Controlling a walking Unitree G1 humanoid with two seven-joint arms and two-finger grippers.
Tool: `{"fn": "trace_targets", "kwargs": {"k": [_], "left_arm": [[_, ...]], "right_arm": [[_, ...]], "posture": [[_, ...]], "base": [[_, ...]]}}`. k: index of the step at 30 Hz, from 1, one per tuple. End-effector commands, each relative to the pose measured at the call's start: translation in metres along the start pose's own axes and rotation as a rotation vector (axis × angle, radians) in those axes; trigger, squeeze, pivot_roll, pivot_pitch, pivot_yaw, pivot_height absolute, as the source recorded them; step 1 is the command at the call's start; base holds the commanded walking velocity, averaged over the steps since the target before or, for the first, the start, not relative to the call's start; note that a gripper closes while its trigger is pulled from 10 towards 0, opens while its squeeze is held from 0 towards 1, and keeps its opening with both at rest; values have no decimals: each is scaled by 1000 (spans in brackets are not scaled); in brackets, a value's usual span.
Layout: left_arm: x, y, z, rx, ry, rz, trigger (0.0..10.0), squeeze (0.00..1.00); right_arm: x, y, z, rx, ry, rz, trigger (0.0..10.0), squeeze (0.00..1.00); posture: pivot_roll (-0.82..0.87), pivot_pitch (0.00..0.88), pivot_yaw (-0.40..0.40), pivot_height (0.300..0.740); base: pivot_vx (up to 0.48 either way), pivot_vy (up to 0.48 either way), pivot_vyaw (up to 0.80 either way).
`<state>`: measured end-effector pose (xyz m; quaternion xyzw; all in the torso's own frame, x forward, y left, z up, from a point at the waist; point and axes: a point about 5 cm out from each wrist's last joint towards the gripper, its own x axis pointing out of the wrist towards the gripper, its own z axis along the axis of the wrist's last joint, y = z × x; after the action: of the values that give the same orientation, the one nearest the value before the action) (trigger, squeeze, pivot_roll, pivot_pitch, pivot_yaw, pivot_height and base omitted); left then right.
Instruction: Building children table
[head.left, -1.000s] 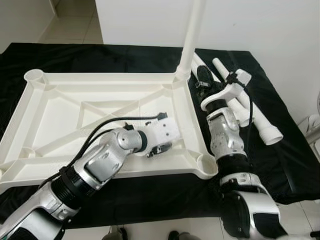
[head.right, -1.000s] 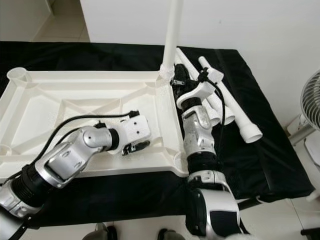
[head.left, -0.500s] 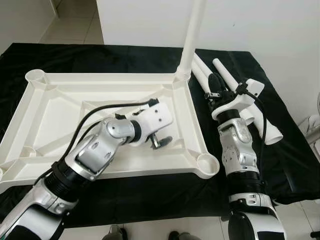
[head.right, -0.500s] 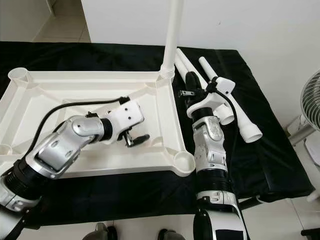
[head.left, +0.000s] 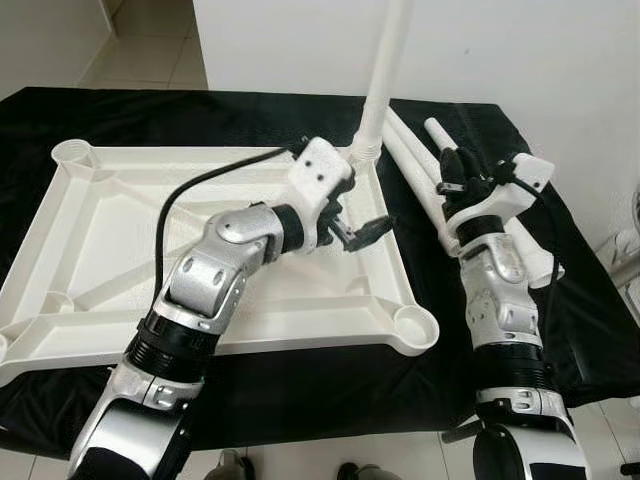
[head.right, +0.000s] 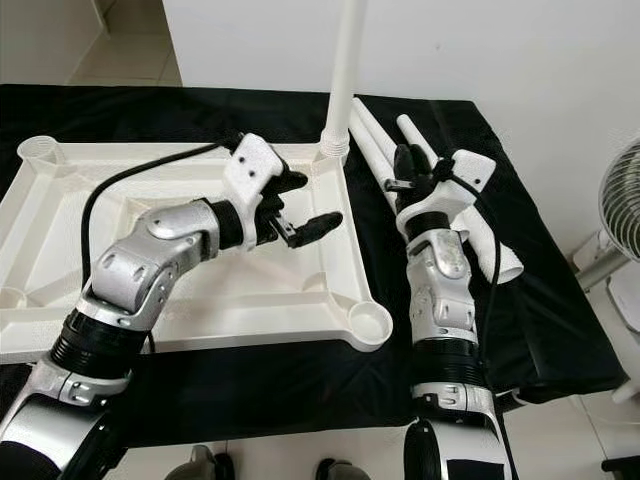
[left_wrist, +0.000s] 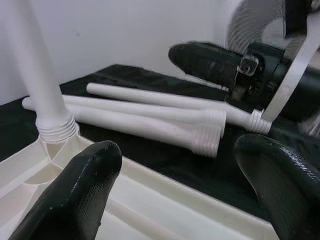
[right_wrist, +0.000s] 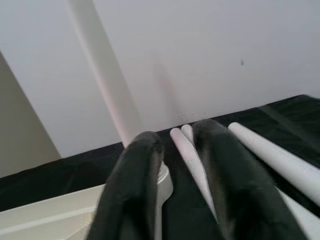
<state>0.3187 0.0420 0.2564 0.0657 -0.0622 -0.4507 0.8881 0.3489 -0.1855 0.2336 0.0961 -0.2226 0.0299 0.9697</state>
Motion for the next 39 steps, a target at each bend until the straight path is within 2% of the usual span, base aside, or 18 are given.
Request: {"fn": "trace_targets", "kwargs": {"k": [1, 4, 9, 10, 11, 12, 13, 15, 20, 23, 27, 29, 32, 35, 39], "left_arm": [[0, 5, -2, -23, -13, 96, 10000, 0], [6, 4, 5, -98, -73, 81, 10000, 0], [10, 5, 16, -118, -116, 101, 10000, 0], [11, 6, 20, -127, -130, 114, 10000, 0], [11, 6, 20, -127, -130, 114, 10000, 0], [13, 5, 23, -132, -141, 118, 10000, 0], [14, 3, 26, -132, -149, 113, 10000, 0], [14, -1, 28, -135, -155, 101, 10000, 0], [13, -22, 28, -110, -136, 8, 10000, 0], [11, -30, 26, -93, -115, -38, 10000, 0], [11, -34, 25, -88, -107, -59, 10000, 0], [10, -45, 23, -65, -81, -128, 10000, 0], [9, -50, 23, -56, -72, -161, 10000, 0], [6, -60, 25, -41, -56, -226, 10000, 0], [5, -62, 26, -35, -54, -240, 10000, 0]], "right_arm": [[1, -2, 3, -2, -2, -11, 10000, 1000], [4, -11, 6, -59, 16, -61, 10000, 1000], [9, -22, 8, -113, 47, -122, 10000, 1000], [10, -25, 9, -119, 53, -133, 10000, 776], [10, -25, 9, -119, 53, -133, 10000, 776], [12, -28, 10, -125, 64, -142, 10000, 125], [15, -30, 10, -136, 84, -146, 10000, 0], [18, -34, 9, -137, 116, -157, 10000, 0], [30, -47, -3, -157, 269, -180, 10000, 0], [34, -49, -6, -146, 300, -179, 10000, 0], [36, -49, -9, -155, 322, -174, 10000, 0], [39, -47, -18, -187, 410, -167, 10000, 0], [40, -45, -22, -193, 450, -165, 10000, 0], [44, -39, -32, -196, 543, -153, 10000, 0], [45, -37, -36, -192, 575, -143, 10000, 0]], "posture": [[-10, 118, -36, 740], [-18, 120, -31, 740], [-17, 123, -25, 740], [-17, 123, -25, 740], [-17, 123, -25, 740], [-18, 124, -24, 740], [-17, 124, -22, 740], [-14, 125, -22, 740], [-1, 126, -27, 740], [7, 125, -30, 740], [7, 125, -30, 740], [19, 124, -34, 740], [19, 124, -34, 740], [19, 124, -34, 740], [28, 125, -40, 740]], "base": [[0, 0, 0], [0, 0, 0], [0, 0, 0], [0, 0, 0], [0, 0, 0], [0, 0, 0], [0, 0, 0], [0, 0, 0], [0, 0, 0], [0, 0, 0], [0, 0, 0], [0, 0, 0], [0, 0, 0], [0, 0, 0], [0, 0, 0]]}}
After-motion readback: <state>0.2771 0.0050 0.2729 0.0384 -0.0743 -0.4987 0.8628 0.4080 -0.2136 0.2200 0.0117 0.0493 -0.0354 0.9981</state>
